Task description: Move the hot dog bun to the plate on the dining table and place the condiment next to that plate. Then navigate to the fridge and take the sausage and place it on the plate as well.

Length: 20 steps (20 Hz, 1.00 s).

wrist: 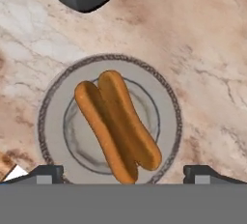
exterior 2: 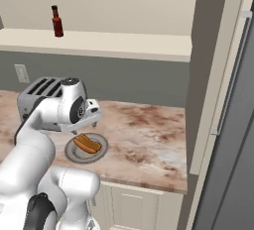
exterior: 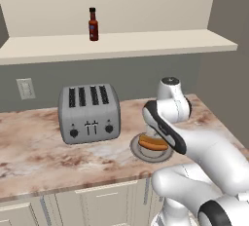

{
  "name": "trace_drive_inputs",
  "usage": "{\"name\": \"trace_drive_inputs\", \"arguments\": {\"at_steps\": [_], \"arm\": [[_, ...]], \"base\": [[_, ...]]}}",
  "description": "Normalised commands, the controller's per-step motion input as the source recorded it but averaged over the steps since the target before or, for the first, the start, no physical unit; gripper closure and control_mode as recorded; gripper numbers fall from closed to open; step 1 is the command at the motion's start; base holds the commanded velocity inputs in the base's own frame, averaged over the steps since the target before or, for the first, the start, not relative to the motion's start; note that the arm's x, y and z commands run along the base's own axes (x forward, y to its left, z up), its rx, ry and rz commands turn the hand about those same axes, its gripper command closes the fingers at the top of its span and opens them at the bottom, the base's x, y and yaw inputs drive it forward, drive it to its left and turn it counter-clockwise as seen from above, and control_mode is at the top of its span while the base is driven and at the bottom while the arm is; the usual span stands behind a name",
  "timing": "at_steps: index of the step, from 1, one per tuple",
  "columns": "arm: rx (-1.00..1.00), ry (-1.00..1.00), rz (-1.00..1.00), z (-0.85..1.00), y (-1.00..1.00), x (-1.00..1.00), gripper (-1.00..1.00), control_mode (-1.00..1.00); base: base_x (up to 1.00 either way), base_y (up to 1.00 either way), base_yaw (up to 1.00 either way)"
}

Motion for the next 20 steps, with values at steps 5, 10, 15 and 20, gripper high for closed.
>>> {"name": "trace_drive_inputs", "arguments": {"at_steps": [5,10,15,20], "arm": [[0.00,0.02,0.11,-0.50,0.01,0.17,-1.00,-1.00],[0.00,0.00,0.09,-0.46,0.07,0.17,-1.00,-1.00],[0.00,0.00,0.06,-0.34,0.01,0.21,-1.00,-1.00],[0.00,0.00,0.03,-0.27,0.00,0.34,-1.00,-1.00]], "base": [[0.00,0.00,0.00],[0.00,0.00,0.00],[0.00,0.00,0.00],[0.00,0.00,0.00]]}}
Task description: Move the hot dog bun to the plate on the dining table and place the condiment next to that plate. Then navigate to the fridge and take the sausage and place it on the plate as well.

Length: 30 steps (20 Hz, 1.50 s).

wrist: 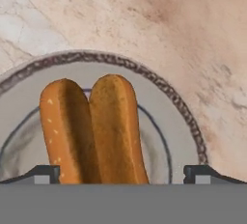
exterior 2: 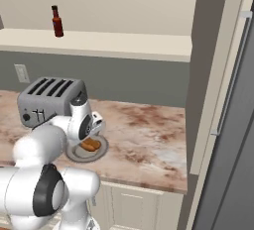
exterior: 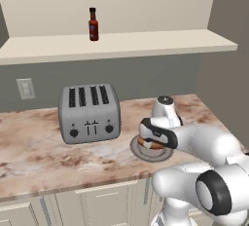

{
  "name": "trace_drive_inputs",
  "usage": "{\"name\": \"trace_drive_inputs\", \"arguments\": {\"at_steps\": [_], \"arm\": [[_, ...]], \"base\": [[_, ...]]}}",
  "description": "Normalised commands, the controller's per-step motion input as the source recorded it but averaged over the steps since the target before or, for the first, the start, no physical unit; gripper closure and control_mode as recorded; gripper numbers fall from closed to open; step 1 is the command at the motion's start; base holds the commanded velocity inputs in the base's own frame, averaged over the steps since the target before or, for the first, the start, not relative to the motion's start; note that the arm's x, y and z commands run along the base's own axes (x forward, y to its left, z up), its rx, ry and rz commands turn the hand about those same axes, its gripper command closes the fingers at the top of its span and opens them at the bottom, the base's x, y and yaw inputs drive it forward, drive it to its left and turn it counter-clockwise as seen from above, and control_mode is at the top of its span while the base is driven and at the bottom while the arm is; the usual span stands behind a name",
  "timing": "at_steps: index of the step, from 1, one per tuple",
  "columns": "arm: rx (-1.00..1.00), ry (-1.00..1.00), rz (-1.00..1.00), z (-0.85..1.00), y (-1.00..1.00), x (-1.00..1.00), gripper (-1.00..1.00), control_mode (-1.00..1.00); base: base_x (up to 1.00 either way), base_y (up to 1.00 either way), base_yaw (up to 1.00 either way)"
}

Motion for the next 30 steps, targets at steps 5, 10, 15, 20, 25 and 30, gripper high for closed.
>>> {"name": "trace_drive_inputs", "arguments": {"at_steps": [5,10,15,20,25,30], "arm": [[0.00,0.03,0.00,-0.33,0.03,0.23,-1.00,-1.00],[0.00,0.06,0.00,-0.54,0.00,-0.23,-1.00,-1.00],[0.00,0.00,0.00,-0.54,0.00,-0.64,-1.00,-1.00],[0.00,0.00,0.00,-0.42,0.00,-0.17,-1.00,-1.00],[0.00,0.00,0.00,-0.28,0.00,0.00,-1.00,-1.00],[0.00,-0.08,0.00,0.16,0.00,-0.23,1.00,-1.00]], "base": [[0.00,0.00,0.00],[0.00,0.00,0.00],[0.00,0.00,0.00],[0.00,0.00,0.00],[0.00,0.00,0.00],[0.00,0.00,0.00]]}}
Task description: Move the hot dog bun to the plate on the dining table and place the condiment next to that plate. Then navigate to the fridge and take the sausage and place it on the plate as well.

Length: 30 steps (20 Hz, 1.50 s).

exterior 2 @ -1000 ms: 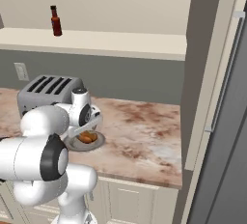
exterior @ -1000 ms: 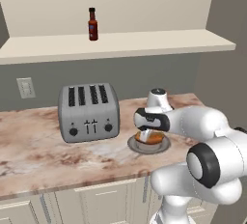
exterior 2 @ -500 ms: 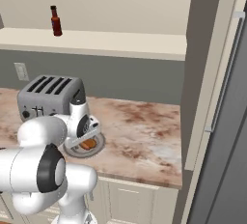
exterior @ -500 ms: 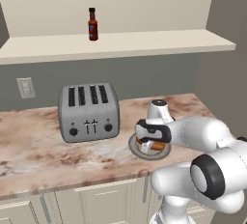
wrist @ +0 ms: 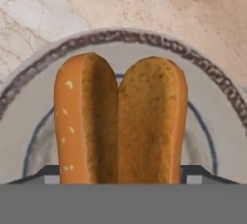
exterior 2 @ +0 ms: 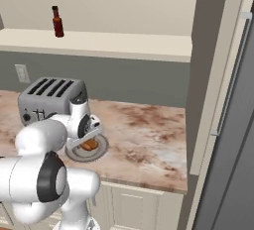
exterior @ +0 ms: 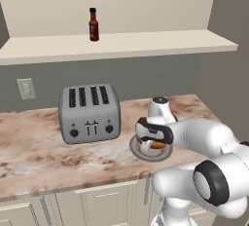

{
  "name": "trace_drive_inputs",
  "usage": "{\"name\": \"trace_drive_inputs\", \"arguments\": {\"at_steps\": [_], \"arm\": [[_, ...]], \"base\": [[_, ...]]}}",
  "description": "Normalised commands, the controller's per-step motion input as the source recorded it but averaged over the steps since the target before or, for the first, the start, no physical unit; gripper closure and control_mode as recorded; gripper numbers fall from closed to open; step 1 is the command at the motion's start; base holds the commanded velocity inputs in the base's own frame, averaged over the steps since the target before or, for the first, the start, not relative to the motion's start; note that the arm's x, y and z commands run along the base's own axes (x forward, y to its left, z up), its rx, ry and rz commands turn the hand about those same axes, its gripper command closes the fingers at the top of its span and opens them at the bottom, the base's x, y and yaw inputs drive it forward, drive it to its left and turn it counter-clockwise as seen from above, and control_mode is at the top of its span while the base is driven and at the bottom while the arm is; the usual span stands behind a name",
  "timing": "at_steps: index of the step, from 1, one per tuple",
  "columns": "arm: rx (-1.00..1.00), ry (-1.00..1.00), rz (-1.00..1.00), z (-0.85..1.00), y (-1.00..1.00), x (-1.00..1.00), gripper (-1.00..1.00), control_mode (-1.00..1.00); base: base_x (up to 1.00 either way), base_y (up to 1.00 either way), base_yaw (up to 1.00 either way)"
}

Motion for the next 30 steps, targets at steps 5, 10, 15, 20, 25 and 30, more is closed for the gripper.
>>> {"name": "trace_drive_inputs", "arguments": {"at_steps": [5,10,15,20,25,30], "arm": [[0.00,-0.14,0.00,0.97,-0.05,-0.56,1.00,-1.00],[0.00,-0.02,-0.08,0.76,-0.08,-0.94,1.00,-1.00],[0.00,-0.01,-0.29,0.75,-0.22,-0.96,1.00,-1.00],[0.03,0.00,-0.41,0.84,-0.17,-0.44,1.00,-1.00],[0.07,0.00,-0.34,0.46,-0.23,-0.03,1.00,-1.00],[0.00,0.00,-0.08,0.02,-0.05,-0.07,1.00,1.00]], "base": [[0.00,0.00,0.00],[0.00,0.00,0.00],[0.00,0.00,0.00],[0.00,0.00,0.00],[0.00,0.00,0.00],[-0.29,0.00,-0.05]]}}
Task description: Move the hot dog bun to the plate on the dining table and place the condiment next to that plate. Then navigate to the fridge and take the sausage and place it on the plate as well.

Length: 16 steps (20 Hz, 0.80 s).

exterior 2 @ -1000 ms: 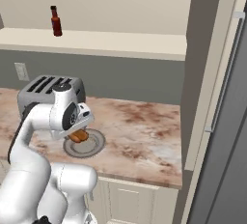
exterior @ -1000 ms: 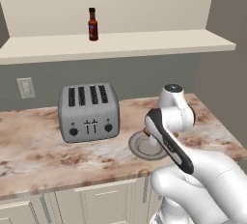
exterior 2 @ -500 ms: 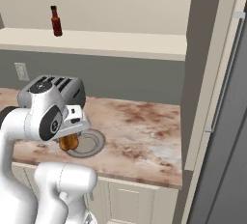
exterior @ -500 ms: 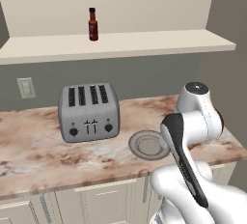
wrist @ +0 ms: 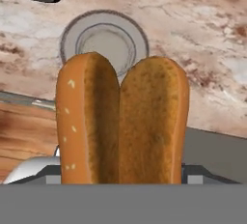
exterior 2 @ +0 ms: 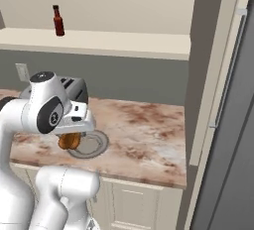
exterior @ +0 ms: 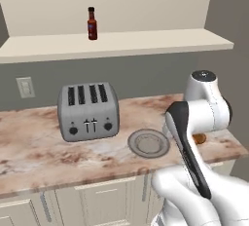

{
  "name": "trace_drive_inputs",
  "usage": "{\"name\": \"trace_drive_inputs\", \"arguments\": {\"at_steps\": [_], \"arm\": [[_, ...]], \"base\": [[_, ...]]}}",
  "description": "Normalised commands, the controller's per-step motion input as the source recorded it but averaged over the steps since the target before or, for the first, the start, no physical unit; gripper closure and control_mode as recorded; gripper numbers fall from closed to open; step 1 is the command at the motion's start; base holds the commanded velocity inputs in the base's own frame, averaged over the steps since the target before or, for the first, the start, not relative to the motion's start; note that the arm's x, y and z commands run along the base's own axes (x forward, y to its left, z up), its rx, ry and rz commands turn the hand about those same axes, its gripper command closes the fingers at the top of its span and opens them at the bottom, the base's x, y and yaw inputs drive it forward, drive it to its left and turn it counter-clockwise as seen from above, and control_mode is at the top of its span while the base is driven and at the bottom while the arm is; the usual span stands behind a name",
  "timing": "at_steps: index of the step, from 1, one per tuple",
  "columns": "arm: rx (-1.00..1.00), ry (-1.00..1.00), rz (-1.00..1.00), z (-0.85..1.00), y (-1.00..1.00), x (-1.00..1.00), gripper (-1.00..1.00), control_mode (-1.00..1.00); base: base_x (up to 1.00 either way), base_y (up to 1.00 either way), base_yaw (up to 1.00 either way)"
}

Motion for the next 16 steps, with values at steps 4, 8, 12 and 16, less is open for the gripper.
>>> {"name": "trace_drive_inputs", "arguments": {"at_steps": [4,8,12,16], "arm": [[0.00,0.00,0.00,0.00,0.00,0.00,1.00,1.00],[0.00,0.00,0.00,0.00,0.00,0.00,1.00,1.00],[0.00,0.00,0.00,0.00,0.00,0.00,1.00,1.00],[0.00,0.00,0.00,0.00,0.00,0.00,1.00,1.00]], "base": [[-1.00,0.00,-0.14],[-0.93,0.03,-0.06],[-0.40,0.04,0.65],[-0.24,0.07,0.86]]}}
